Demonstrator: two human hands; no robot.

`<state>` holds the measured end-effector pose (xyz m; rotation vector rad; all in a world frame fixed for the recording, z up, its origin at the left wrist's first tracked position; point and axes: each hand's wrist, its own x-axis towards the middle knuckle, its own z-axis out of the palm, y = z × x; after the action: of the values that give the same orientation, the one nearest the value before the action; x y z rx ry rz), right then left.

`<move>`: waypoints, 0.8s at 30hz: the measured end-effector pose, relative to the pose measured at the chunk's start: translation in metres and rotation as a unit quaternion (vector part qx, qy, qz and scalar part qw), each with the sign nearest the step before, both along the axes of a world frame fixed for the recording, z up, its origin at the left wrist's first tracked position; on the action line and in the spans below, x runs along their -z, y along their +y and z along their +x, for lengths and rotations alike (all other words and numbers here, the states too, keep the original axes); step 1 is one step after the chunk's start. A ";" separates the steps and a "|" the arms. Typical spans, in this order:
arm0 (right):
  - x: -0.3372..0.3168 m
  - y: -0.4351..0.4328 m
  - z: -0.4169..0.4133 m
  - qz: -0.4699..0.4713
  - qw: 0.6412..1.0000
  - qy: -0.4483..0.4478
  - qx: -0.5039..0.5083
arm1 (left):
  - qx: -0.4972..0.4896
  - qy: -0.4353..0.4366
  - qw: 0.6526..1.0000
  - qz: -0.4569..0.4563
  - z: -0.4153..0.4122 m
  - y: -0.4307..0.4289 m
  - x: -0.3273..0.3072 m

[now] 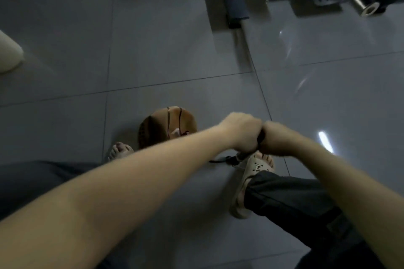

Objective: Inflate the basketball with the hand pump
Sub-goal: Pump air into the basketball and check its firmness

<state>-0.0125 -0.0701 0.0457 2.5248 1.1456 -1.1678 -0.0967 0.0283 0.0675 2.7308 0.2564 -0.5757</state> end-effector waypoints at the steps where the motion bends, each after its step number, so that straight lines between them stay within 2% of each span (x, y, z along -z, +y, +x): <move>1: 0.024 -0.004 -0.007 -0.003 1.000 -0.010 0.005 | -0.003 0.005 1.000 -0.005 -0.005 -0.004 0.021; 5: 0.054 -0.002 -0.021 -0.026 1.000 -0.005 -0.004 | -0.024 0.018 1.000 -0.007 -0.020 -0.009 0.070; 9: 0.044 -0.002 -0.021 -0.036 0.999 0.009 0.016 | -0.016 0.039 0.999 0.005 -0.015 -0.010 0.060; 12: 0.007 0.007 -0.007 -0.041 0.999 0.021 0.002 | -0.009 0.038 0.999 0.015 -0.004 -0.001 0.026; 16: -0.089 0.029 0.026 -0.005 0.999 0.051 0.018 | -0.036 -0.025 0.999 -0.004 0.009 0.025 -0.062; 18: -0.102 0.030 0.034 0.020 0.998 0.048 0.021 | -0.047 -0.043 0.998 -0.030 0.014 0.029 -0.079; 20: -0.076 0.023 0.025 0.031 0.998 0.051 0.009 | -0.060 -0.040 0.997 -0.019 0.006 0.021 -0.058; 24: 0.021 -0.006 -0.011 -0.005 1.000 0.022 0.009 | -0.053 -0.012 0.999 -0.004 -0.019 -0.016 0.029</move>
<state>-0.0235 -0.0757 0.0250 2.5202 1.1269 -1.2347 -0.1160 0.0127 0.0386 2.6956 0.3887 -0.5126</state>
